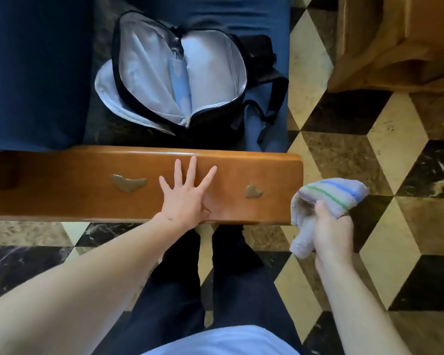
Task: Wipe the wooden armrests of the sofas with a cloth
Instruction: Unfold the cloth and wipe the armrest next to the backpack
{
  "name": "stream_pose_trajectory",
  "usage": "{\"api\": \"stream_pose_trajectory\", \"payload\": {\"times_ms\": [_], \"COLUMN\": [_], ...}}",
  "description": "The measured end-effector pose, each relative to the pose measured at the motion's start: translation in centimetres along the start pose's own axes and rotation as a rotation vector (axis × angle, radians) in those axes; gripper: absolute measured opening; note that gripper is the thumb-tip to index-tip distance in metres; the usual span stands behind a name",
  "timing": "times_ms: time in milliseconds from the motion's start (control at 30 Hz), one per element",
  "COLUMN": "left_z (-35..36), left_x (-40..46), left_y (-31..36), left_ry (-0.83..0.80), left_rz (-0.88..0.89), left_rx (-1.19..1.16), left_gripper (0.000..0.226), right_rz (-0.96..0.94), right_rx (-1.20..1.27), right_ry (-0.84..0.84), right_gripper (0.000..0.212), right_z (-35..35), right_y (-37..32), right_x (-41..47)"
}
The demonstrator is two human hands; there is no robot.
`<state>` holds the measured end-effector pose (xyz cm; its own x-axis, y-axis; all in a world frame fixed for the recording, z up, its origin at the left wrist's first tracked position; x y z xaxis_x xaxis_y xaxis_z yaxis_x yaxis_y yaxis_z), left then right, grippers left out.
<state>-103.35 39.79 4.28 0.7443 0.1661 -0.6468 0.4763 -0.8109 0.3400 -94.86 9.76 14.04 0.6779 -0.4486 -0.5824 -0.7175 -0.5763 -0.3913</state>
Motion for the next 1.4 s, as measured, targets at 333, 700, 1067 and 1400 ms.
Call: {"api": "stream_pose_trajectory", "payload": {"times_ms": [333,700,1067,1400], "left_z": [0.6,0.6,0.6,0.4], "left_x": [0.6,0.5,0.5,0.4], "left_y": [-0.7,-2.0,-2.1,-1.8], "left_ry": [0.059,0.14,0.146,0.15], "left_rz": [-0.002,0.015,-0.002,-0.013], "left_rx": [0.039,-0.06,-0.114,-0.115], "left_gripper": [0.13,0.129,0.131,0.139], "right_rz": [-0.293,-0.872,-1.998,-1.936], "right_rx": [-0.092,-0.742,-1.105,-1.095], "right_ry": [0.066,0.153,-0.355,-0.292], "right_gripper": [0.065,0.078,0.073,0.065], "right_z": [13.7,19.3,16.4,12.6], "right_y": [-1.0,-0.1,1.3,-1.2], "right_x": [-3.4,-4.1,-0.8,5.8]}}
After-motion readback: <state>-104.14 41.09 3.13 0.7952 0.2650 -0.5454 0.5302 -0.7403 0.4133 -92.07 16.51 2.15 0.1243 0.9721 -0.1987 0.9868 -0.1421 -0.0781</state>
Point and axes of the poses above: each hand's wrist, its own x-axis towards the middle knuckle, its own z-axis out of the palm, y = z × x, the point moved 8 cm from there along x, towards the middle knuckle, and after that the axes turned 13 degrees about -x, right-handed, at the moved point
